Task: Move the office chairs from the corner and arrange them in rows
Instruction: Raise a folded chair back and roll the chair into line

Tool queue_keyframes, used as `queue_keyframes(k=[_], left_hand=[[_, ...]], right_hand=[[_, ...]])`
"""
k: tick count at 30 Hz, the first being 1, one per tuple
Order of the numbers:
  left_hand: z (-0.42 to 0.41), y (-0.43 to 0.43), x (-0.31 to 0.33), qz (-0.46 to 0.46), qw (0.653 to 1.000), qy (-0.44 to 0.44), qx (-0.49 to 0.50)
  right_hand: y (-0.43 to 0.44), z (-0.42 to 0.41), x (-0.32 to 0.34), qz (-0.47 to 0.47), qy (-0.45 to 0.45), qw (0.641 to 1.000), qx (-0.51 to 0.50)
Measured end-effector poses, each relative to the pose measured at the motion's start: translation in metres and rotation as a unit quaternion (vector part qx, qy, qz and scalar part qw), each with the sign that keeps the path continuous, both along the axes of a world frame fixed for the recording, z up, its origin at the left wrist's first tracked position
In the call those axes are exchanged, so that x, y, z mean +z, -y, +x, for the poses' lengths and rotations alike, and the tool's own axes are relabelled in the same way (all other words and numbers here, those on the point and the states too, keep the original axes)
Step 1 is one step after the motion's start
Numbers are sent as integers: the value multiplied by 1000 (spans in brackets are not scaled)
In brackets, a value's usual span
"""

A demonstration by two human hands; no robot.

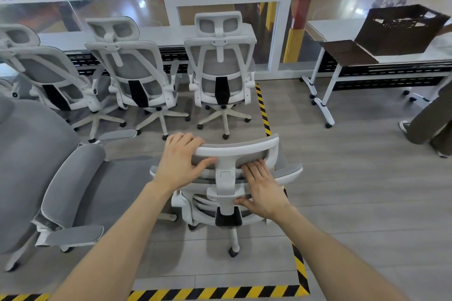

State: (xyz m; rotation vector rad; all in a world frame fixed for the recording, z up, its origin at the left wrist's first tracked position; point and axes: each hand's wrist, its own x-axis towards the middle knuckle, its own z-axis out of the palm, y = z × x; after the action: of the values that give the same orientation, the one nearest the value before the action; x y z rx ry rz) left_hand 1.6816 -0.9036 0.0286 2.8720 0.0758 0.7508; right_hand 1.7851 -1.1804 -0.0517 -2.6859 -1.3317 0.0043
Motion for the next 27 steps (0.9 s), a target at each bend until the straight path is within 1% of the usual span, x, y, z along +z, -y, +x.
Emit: queue_keyframes(k=[6, 11, 19, 24, 27], left_hand=[[-4, -6, 0, -9, 1000, -3, -7], [0, -6, 5, -31, 999, -14, -19], [2, -11, 6, -40, 998, -35, -20], [1, -8, 7, -20, 999, -39, -6], [-1, -5, 15, 8, 997, -75, 14]], right_hand=[[-3, -8, 4, 11, 5, 1000, -1], [-4, -9, 10, -2, 11, 1000, -6], [-10, -11, 18, -22, 12, 1000, -13], [-10, -9, 22, -21, -7, 1000, -13], [-8, -12, 36, -8, -21, 1000, -8]])
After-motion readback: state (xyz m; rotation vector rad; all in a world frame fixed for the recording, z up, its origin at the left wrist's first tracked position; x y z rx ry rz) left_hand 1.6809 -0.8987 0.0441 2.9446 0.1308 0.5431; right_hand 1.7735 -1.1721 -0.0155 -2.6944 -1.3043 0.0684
